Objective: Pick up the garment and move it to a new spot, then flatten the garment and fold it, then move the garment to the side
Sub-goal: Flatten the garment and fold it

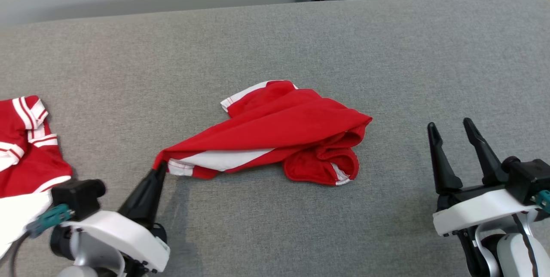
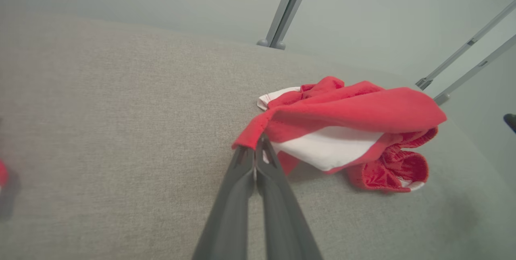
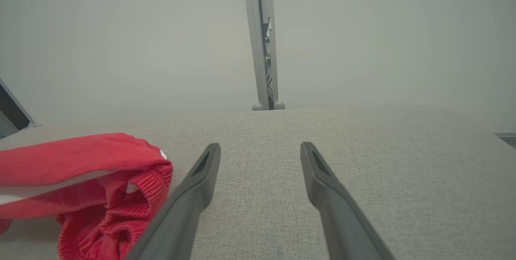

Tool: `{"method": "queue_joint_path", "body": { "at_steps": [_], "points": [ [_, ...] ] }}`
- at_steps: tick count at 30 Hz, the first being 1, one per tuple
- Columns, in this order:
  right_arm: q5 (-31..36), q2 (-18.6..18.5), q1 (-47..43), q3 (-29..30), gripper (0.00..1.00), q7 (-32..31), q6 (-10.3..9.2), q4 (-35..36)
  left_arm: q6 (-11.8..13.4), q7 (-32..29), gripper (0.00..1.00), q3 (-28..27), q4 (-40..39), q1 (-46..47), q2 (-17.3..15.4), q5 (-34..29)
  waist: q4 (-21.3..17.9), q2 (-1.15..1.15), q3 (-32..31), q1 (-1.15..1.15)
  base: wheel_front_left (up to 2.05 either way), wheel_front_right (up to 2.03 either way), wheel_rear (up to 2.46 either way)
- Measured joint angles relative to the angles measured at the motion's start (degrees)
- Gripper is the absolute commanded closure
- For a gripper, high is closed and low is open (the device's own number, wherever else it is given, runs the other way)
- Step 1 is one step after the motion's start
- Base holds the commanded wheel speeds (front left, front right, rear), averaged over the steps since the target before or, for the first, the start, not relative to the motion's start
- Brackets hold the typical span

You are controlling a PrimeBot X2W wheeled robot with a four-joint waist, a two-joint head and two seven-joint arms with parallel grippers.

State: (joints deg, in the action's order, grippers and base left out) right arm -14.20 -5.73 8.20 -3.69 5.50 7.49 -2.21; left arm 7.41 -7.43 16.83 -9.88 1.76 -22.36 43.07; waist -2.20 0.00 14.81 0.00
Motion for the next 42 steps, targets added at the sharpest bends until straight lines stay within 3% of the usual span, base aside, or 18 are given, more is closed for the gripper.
{"method": "queue_joint_path", "body": {
  "at_steps": [6,7,8,9,16,24,35,42],
  "points": [
    [-0.7,-0.5,0.9,-1.1,0.00,0.0,0.00,-0.9,-4.4,2.4,1.00,2.1,13.5,4.2,3.1,1.2,-0.7,0.00,0.5,0.00,0.00,0.00,0.00],
    [-0.9,-0.6,0.9,-1.1,0.00,0.0,0.00,-1.0,-4.8,2.9,0.88,2.3,14.9,4.7,3.6,1.2,-0.8,0.00,0.6,0.00,0.00,0.00,0.00],
    [-1.0,-0.7,0.9,-1.0,0.00,0.0,0.00,-1.2,-4.8,3.8,0.57,2.4,16.1,5.2,4.1,1.1,-0.8,0.00,0.6,0.00,0.00,0.00,0.00],
    [-1.0,-0.8,0.9,-1.0,0.00,0.0,0.00,-1.3,-4.8,4.6,0.02,2.3,17.1,5.6,4.5,0.9,-0.8,0.00,0.6,0.00,0.00,0.00,0.00],
    [-1.2,-1.0,0.6,-0.3,0.00,0.0,0.00,-1.6,-1.1,12.1,0.00,-0.5,19.6,6.6,5.2,-2.1,-0.2,0.00,-0.1,0.00,0.00,0.00,0.00],
    [-0.4,-1.0,-0.1,0.0,0.00,0.1,0.00,-1.4,4.1,20.1,0.00,-3.0,14.1,6.6,4.9,-8.2,0.7,0.00,-2.2,0.00,0.00,0.00,0.00],
    [0.9,-1.0,-1.8,-0.5,0.00,-0.6,0.00,-0.4,9.4,21.0,0.00,-0.8,4.4,2.5,2.3,-19.2,1.2,0.00,-5.9,0.00,0.00,0.00,0.00],
    [1.0,-0.9,-3.0,-0.5,0.00,-1.2,0.00,0.2,9.8,18.7,0.00,0.7,3.6,1.0,1.7,-19.7,1.6,0.00,-6.5,0.00,0.00,0.00,0.00]
  ]
}}
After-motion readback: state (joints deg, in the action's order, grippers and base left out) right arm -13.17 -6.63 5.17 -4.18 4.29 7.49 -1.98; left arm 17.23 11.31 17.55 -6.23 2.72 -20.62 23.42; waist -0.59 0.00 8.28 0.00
